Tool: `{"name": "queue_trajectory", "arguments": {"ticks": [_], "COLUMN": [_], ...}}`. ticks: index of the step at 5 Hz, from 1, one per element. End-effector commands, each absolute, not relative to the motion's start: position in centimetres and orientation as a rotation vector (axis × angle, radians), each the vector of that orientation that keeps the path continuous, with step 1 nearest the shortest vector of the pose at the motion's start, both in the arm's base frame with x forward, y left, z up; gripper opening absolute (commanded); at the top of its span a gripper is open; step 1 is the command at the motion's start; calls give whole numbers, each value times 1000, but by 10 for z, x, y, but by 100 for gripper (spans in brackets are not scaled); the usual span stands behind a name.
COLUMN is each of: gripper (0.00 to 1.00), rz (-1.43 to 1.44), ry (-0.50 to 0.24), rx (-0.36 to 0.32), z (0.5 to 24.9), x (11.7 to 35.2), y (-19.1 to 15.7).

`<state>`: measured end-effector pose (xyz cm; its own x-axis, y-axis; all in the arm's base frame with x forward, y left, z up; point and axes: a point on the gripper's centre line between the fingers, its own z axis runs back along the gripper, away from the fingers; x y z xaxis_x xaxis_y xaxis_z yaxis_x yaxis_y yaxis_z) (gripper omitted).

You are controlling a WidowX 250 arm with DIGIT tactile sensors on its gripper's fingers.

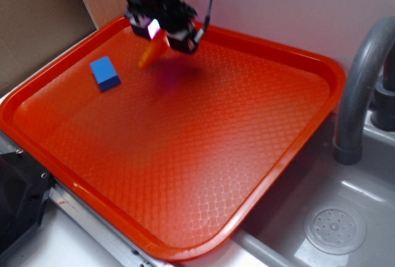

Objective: Grab the carrot.

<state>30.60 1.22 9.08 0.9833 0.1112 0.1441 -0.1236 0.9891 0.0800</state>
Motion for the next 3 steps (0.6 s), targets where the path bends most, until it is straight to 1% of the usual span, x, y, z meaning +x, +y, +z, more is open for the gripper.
{"name": "queue_trajectory", "arguments": {"ticks": [1,2,3], "gripper": [0,0,0], "rz": [-7,25,50], "ry": [-215,-240,-190], "rx": [-48,-37,-64], "z": [206,226,222], "x": [244,232,229], "y": [21,21,20]}}
